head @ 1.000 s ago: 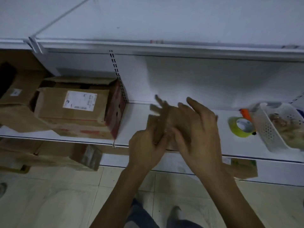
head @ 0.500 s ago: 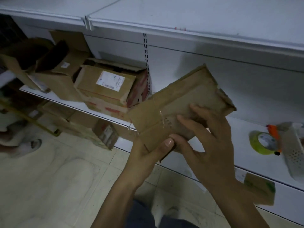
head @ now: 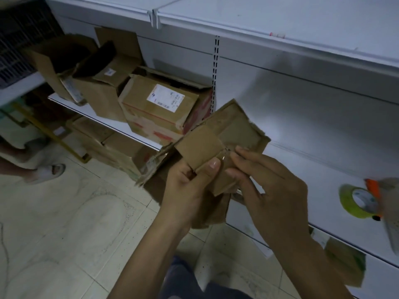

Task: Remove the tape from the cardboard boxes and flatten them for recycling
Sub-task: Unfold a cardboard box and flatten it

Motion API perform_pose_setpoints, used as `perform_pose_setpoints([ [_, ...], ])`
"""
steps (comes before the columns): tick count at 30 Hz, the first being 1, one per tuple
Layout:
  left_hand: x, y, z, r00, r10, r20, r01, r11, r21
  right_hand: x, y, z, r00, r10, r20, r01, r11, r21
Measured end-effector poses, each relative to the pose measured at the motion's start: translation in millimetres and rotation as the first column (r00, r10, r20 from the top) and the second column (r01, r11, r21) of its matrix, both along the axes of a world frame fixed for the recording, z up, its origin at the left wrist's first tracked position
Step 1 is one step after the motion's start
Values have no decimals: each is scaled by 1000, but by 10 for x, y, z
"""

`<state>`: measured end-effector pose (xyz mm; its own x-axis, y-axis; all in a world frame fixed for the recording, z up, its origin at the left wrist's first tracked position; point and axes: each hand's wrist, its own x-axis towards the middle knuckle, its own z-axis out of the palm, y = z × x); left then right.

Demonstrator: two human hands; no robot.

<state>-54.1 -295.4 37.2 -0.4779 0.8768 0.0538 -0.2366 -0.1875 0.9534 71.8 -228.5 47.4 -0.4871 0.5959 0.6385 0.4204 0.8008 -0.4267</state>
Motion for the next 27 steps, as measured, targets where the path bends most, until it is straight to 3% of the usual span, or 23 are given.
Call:
perform_pose_setpoints([
  [2,-11,-34,58,999,46,-9,-46,999,19,-60,-31,36,1000,6,-3,-6,999,36],
  [6,-44,-99,103,962,208,-175,-200,978,62,-219,-56,68,1000,22,-2,-22,987,158],
  [10,-122,-129,228,912,342,-227,-326,940,105,-433,31,178,988,155,-13,-149,969,198],
  [17,-356,-222,416,777,473,-416,-443,880,173,-807,61,578,948,225,225,-257,958,126],
  [21,-402,-287,496,795,488,-361,-447,873,195,-881,-2,698,944,209,255,-259,949,179],
  [24,-435,-352,535,862,462,-210,-428,884,187,-887,-96,763,964,238,118,-254,956,148],
  [27,-481,-403,561,910,411,-48,-406,910,84,-885,-155,789,969,246,-35,-242,967,85],
])
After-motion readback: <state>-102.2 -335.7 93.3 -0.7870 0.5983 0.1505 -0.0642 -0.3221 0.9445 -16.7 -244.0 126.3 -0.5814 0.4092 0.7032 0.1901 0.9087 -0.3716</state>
